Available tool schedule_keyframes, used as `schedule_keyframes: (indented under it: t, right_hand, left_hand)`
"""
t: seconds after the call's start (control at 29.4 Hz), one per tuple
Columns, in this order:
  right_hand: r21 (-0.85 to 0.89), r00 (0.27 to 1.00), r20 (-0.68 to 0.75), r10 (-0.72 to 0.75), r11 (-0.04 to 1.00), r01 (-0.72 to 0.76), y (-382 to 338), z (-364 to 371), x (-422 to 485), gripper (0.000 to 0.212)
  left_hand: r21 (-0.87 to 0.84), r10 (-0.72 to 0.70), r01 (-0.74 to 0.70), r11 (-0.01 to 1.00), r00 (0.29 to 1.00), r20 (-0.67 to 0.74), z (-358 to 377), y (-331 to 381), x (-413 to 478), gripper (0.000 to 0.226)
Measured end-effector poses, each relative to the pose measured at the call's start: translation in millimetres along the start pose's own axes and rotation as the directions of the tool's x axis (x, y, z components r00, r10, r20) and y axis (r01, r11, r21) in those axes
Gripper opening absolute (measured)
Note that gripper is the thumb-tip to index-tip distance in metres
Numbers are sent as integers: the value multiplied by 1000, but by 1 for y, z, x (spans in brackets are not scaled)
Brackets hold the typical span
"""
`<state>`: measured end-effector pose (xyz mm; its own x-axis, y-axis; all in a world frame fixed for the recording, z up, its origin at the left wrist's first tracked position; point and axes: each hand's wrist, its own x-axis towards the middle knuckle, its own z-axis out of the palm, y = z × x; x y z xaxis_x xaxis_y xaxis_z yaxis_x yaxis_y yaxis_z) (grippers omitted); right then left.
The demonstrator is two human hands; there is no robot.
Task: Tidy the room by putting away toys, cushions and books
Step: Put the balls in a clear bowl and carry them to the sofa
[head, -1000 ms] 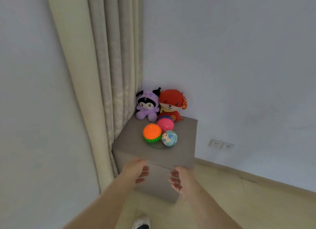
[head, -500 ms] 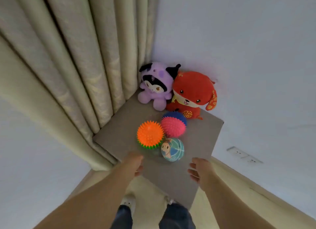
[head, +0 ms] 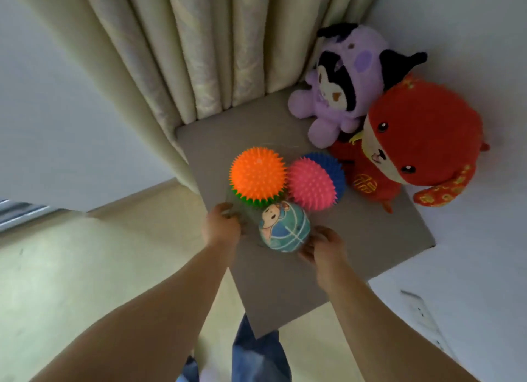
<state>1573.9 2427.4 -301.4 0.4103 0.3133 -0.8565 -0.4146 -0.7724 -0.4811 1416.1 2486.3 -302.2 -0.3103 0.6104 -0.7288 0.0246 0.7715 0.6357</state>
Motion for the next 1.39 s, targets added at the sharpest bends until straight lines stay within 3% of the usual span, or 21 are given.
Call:
schedule_keyframes:
  t: [0.17, 0.27, 0.48, 0.71, 0.82, 0.85, 0.88, 0.99, 1.15, 1.19, 1.39]
  right_hand:
    - [10, 996, 83, 29, 999, -30, 5, 18, -20, 30]
    - [-163, 975, 217, -46, 983, 83, 8, 51, -54, 29]
    - [-374, 843, 519, -140, 850, 371, 38, 153, -165, 20]
    - [-401, 670, 733, -118, 720, 566, 146, 218, -317, 22]
    - [-396, 551, 834, -38, 655, 644, 241, 249, -410, 21]
    - [-378, 532, 846, -36, 663, 646, 246, 248, -415, 21]
    - [-379, 474, 880, 24, 634, 674, 289, 262, -452, 21]
    - [-377, 402, 912, 87, 564, 735, 362, 290, -509, 18]
    - [-376, 315, 927, 206, 467, 800, 458, 321, -568, 17]
    - [-380, 265, 916, 301, 437, 815, 505, 336, -598, 17]
    - [-333, 157, 889, 430, 371, 867, 626, 395, -691, 13]
  left_hand:
    - [-114, -49, 43, 993, 997, -52, -36, -4, -16, 26]
    - [-294, -87, 38, 955, 984, -153, -94, -11, -39, 22]
    - [-589, -169, -80, 804, 919, -356, -246, -37, -87, 28]
    - [-710, -277, -208, 673, 819, -502, -409, -113, -164, 33]
    - [-722, -355, -329, 609, 701, -619, -517, -181, -222, 33]
    - [-717, -366, -320, 620, 690, -624, -522, -184, -224, 31]
    - [-718, -424, -355, 598, 620, -660, -567, -215, -248, 29]
    - [-709, -479, -446, 547, 528, -701, -634, -266, -284, 25]
    - [-706, -600, -480, 521, 382, -703, -708, -332, -327, 19]
    - [-696, -639, -513, 502, 323, -698, -743, -362, -348, 16]
    - [-653, -700, -621, 434, 224, -678, -859, -440, -377, 22]
